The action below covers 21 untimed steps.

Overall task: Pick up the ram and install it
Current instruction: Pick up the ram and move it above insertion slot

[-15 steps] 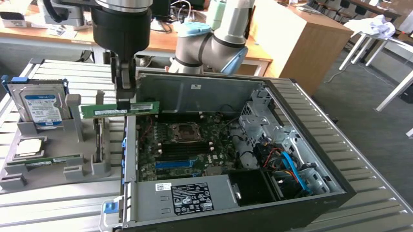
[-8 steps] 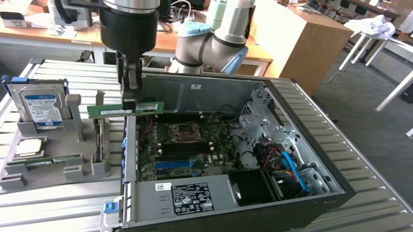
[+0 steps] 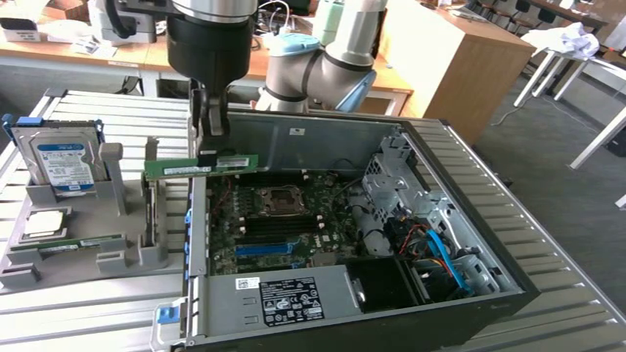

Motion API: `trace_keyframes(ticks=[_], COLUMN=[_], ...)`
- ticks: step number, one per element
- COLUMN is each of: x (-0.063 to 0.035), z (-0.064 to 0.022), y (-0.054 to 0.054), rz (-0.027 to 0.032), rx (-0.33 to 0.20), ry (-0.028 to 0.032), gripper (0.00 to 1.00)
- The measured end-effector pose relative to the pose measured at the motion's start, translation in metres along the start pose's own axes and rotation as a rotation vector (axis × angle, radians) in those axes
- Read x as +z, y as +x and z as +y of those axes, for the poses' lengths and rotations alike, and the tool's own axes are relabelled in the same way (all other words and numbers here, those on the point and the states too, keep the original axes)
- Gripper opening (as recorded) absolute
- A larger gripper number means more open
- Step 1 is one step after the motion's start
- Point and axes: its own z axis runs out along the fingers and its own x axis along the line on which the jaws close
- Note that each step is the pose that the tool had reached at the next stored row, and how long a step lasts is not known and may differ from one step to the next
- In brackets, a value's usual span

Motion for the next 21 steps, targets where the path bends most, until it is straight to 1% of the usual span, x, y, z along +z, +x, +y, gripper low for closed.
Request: trace_keyframes(ticks=[21], x=[-0.0005], z=[-0.0325], y=[0.004], rz=[0.0000], rx=[0.000], ry=[0.0000], gripper=[0.12])
